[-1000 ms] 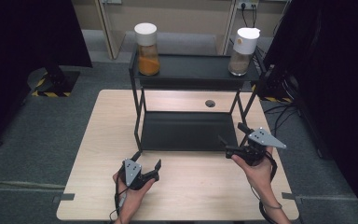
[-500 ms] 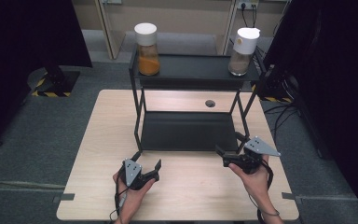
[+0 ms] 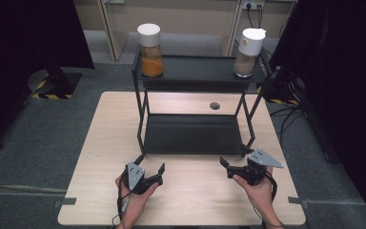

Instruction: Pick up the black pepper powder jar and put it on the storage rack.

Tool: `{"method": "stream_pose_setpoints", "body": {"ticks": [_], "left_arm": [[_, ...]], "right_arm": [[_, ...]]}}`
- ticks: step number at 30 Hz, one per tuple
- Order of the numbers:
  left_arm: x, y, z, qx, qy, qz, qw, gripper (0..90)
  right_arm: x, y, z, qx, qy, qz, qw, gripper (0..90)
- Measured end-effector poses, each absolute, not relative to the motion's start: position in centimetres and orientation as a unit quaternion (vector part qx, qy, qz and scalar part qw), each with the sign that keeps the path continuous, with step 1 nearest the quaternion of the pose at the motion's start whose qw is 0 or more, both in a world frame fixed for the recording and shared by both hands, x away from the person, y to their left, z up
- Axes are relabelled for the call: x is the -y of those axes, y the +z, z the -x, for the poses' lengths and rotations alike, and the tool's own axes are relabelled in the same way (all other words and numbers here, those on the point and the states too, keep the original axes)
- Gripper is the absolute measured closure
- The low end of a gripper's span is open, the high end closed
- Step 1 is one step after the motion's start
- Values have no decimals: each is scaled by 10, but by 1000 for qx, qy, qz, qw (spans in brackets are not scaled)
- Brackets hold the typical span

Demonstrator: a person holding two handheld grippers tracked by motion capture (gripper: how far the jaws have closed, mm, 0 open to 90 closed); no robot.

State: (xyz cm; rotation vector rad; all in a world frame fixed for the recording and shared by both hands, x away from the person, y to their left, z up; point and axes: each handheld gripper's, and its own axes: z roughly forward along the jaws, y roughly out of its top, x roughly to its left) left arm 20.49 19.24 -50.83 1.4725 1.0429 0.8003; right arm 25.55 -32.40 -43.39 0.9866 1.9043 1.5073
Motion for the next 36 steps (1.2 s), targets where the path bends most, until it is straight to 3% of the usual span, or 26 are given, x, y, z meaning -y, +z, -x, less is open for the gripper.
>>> {"method": "stream_pose_setpoints", "body": {"ticks": [13, 36], "left_arm": [[-193, -508, -205, -441, 337, -623, 551, 125], [-193, -508, -205, -440, 337, -623, 552, 125]], "right_arm": [[326, -461, -247, -706, 536, -384, 259, 44], [330, -478, -237, -708, 522, -398, 262, 45]]}}
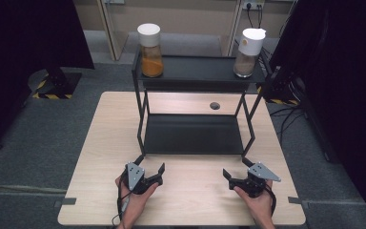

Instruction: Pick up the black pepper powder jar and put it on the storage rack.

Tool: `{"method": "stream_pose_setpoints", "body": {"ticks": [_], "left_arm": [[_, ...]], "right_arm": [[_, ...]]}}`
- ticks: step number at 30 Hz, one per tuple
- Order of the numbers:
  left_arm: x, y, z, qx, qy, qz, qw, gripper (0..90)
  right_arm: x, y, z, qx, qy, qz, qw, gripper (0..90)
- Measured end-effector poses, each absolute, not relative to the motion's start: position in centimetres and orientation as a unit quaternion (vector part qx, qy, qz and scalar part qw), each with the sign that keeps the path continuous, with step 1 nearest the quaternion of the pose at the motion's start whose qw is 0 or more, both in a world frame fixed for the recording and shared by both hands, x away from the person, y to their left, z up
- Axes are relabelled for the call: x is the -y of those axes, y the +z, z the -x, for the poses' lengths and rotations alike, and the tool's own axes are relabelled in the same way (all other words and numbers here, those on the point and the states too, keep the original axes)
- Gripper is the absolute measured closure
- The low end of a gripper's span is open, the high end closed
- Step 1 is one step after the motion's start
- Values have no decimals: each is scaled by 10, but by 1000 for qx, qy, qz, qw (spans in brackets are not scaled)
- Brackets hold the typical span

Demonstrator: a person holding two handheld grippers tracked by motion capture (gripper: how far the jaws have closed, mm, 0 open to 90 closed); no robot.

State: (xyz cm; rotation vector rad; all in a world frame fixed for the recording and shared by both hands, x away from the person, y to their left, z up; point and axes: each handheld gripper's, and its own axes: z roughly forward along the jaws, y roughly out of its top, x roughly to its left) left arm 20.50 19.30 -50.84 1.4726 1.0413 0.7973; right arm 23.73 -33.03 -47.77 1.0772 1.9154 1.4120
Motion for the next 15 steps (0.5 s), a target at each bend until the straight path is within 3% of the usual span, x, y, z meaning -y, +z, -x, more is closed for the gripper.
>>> {"method": "stream_pose_setpoints", "body": {"ticks": [15], "left_arm": [[-195, -508, -206, -440, 333, -624, 554, 121]], "right_arm": [[331, -479, -234, -704, 525, -398, 265, 22]]}}
